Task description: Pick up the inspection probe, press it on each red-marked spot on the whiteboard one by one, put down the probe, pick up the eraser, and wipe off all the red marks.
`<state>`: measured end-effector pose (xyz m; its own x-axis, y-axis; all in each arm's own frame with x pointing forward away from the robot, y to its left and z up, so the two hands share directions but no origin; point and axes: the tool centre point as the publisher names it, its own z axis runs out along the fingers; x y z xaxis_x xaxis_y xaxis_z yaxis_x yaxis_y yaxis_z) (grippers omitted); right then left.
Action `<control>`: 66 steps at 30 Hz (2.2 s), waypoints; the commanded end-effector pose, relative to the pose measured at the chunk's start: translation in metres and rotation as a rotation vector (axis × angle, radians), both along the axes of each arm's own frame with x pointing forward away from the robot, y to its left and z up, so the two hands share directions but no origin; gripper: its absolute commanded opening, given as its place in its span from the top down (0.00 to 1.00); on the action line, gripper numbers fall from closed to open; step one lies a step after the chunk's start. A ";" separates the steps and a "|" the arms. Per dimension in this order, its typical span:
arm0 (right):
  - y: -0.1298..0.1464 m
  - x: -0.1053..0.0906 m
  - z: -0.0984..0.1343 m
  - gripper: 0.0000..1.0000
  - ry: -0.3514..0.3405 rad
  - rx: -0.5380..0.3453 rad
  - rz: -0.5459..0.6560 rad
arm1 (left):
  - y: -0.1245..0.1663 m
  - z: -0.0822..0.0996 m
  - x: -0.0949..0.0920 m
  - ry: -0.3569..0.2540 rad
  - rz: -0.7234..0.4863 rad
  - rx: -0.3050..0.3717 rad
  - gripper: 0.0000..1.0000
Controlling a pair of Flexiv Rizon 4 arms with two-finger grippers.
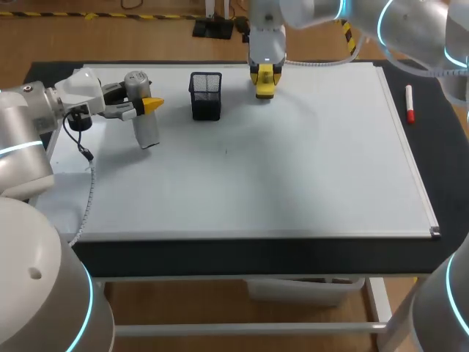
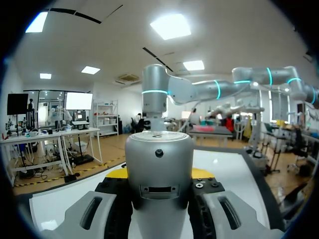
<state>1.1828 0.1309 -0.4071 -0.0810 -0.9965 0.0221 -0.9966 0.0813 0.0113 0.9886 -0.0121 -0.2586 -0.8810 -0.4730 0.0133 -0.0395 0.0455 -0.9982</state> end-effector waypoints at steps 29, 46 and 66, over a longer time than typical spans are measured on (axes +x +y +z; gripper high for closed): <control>-0.005 0.001 -0.012 0.00 0.035 -0.011 0.035 | 0.000 0.002 0.000 0.001 -0.001 0.000 1.00; -0.050 -0.003 0.020 0.00 -0.001 0.077 -0.191 | 0.000 0.002 0.000 0.001 -0.001 0.000 1.00; -0.099 -0.006 0.084 0.00 0.075 0.282 -0.577 | 0.000 0.002 0.000 0.001 -0.001 0.000 1.00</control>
<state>1.1867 0.0497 -0.3472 -0.6086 -0.7772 -0.1596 -0.7931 0.5896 0.1530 0.9886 -0.0121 -0.2586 -0.8810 -0.4729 0.0134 -0.0395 0.0455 -0.9982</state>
